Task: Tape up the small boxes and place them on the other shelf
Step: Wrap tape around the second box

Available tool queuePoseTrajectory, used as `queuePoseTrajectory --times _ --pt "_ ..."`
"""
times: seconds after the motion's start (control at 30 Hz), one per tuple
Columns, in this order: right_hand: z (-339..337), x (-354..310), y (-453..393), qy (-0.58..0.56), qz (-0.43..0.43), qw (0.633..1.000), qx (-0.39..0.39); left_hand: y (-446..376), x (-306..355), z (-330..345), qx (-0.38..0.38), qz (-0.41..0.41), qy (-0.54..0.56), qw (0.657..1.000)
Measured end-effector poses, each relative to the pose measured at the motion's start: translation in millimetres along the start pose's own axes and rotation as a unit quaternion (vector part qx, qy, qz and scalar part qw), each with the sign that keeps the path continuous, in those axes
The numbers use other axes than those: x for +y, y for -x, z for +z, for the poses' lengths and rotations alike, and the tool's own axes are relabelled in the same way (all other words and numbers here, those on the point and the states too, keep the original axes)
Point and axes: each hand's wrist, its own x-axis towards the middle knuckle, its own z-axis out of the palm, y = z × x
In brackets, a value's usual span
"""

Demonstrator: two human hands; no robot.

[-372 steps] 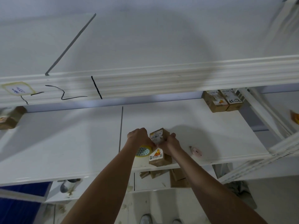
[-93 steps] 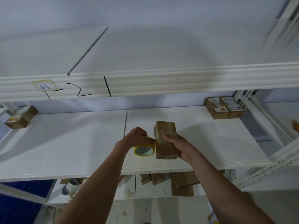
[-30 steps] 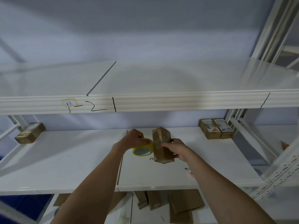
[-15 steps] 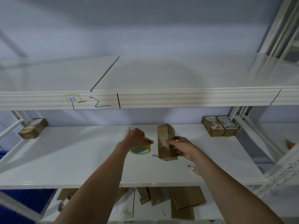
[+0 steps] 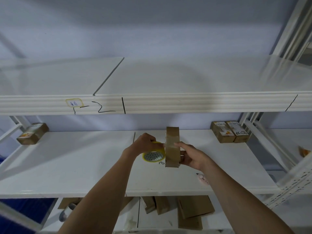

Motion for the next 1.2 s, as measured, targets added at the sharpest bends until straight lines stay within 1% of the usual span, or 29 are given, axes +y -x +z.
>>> queuePoseTrajectory --times 0.17,0.27,0.37,0.47,0.53,0.6,0.67,0.73,0.83,0.97,1.07,1.2 --pt "0.9 -1.1 -1.8 -0.010 0.014 1.000 -0.015 -4.5 -1.1 -1.8 -0.025 -0.003 -0.028 0.999" --pt "5.0 -3.3 -1.2 0.022 0.014 1.000 -0.009 -6.8 -8.5 -1.9 -0.032 -0.013 -0.065 0.997" --pt "12.6 -3.0 -7.2 0.056 0.026 0.998 -0.013 -7.0 -7.4 0.6 -0.021 -0.019 -0.065 0.997" --pt "22.0 1.7 -15.3 0.095 0.037 0.994 0.027 -7.0 1.4 5.8 -0.028 -0.008 -0.130 0.991" --pt "25.2 6.4 -20.4 0.122 0.018 0.992 0.037 -7.9 7.0 9.2 -0.032 0.001 -0.164 0.986" --pt "27.3 8.8 -21.0 0.118 -0.004 0.993 0.022 -10.1 10.7 11.3 -0.032 0.007 -0.196 0.980" --pt "25.5 8.7 -19.3 0.114 -0.012 0.993 0.027 -11.7 12.6 10.7 -0.035 0.012 -0.209 0.977" --pt "21.6 8.2 -20.6 0.115 -0.008 0.993 0.035 -12.3 10.1 8.8 -0.048 0.016 -0.196 0.979" --pt "19.8 6.7 -21.7 0.123 0.001 0.991 0.046 -9.8 2.0 1.9 -0.091 0.004 -0.148 0.985" --pt "14.9 9.6 -23.7 0.126 0.005 0.987 0.096 -6.6 -9.3 -12.5 -0.125 -0.044 -0.034 0.991" --pt "11.4 12.2 -25.3 0.129 0.015 0.988 0.089 -7.6 -14.4 -14.9 -0.136 -0.035 -0.043 0.989" --pt "10.9 8.2 -25.7 0.126 0.012 0.989 0.082 -11.7 -15.6 -11.0 -0.108 -0.033 -0.041 0.993"
